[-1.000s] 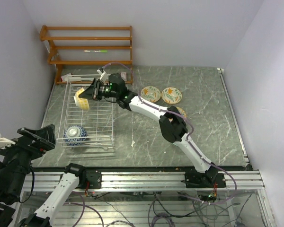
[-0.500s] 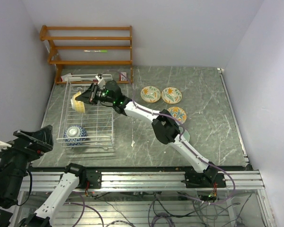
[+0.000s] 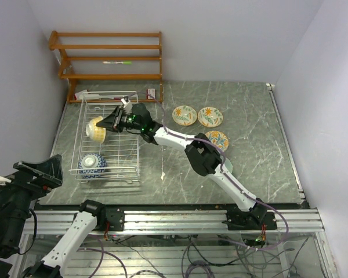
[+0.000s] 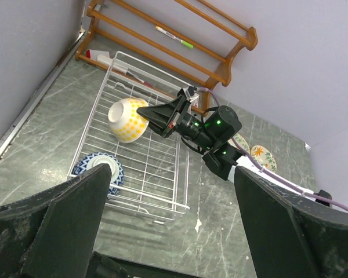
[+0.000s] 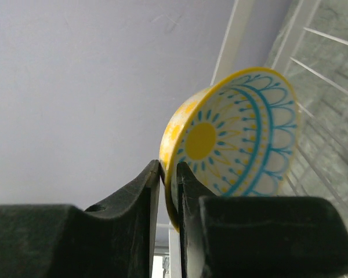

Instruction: Load the bowls into the dish rack

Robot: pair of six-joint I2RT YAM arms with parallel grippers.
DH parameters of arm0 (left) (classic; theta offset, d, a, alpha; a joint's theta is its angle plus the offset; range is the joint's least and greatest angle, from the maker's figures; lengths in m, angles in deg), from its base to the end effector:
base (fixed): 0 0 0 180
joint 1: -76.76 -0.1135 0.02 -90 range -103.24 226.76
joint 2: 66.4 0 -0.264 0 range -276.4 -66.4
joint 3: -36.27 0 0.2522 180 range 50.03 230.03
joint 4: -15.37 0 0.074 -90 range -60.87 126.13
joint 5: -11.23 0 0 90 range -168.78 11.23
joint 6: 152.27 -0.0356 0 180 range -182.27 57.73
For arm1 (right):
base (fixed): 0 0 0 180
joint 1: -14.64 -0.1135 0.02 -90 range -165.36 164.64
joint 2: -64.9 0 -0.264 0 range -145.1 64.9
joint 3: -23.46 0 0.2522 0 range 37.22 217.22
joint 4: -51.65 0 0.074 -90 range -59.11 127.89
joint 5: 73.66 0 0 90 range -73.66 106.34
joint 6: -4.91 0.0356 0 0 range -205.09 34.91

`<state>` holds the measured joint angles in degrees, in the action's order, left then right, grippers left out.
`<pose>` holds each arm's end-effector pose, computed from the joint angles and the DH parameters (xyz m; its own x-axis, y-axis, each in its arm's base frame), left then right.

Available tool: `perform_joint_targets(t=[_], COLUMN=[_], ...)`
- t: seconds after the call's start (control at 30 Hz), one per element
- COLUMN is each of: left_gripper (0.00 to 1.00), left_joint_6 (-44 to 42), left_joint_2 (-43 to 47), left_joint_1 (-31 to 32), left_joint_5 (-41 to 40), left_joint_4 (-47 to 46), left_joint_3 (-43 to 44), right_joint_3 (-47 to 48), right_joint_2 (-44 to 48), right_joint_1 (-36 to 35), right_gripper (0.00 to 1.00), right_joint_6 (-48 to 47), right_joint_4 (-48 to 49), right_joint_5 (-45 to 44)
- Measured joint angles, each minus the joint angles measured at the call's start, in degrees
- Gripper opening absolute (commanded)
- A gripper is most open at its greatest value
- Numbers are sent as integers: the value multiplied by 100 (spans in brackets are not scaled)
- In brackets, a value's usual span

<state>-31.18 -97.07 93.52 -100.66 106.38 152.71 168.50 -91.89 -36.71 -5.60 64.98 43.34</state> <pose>-0.0746 0.0363 0.4899 -0.0295 -0.4915 -0.8704 -0.1205 0.8661 -0.4851 0.3716 0.4906 0.1691 -0.9597 0.2026 -0.1946 -0.1956 0.0157 0.9806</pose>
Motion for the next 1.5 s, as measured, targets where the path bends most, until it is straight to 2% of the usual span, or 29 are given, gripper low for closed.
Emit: perform_joint_targets(t=[0.1, 0.3, 0.5, 0.53, 0.6, 0.9, 1.03, 1.07, 1.5], left_gripper=[99, 99, 99, 99, 99, 99, 99, 99, 99], left_joint_6=[-4, -4, -7, -9, -9, -4, -4, -4, 0], left_joint_2=[0, 2, 2, 2, 2, 48, 59, 59, 74], left_joint_1=[61, 127, 188, 199, 210, 267, 297, 302, 343], left_joint_5=[-37, -79, -103, -103, -109, -219, -251, -256, -264], left_joint_4=[31, 37, 28, 22, 22, 22, 24, 24, 68], left_joint_3=[-9, -122, -240, -251, -267, -289, -289, -289, -214], right_joint_3=[-660, -1250, -1082, -1049, -1010, -702, -396, -328, -140], right_joint_2=[334, 625, 686, 686, 686, 686, 686, 686, 706], right_joint_1=[81, 229, 297, 297, 297, 260, 232, 221, -48], right_gripper=[26, 35, 44, 55, 63, 70, 91, 99, 100], right_joint_6=[0, -223, -660, -721, -798, -1121, -1241, -1279, -1635], right_joint_4=[79, -149, -868, -949, -1110, -1832, -2146, -2221, -3289], right_joint_5=[-2, -28, -127, -149, -186, -385, -479, -511, -857])
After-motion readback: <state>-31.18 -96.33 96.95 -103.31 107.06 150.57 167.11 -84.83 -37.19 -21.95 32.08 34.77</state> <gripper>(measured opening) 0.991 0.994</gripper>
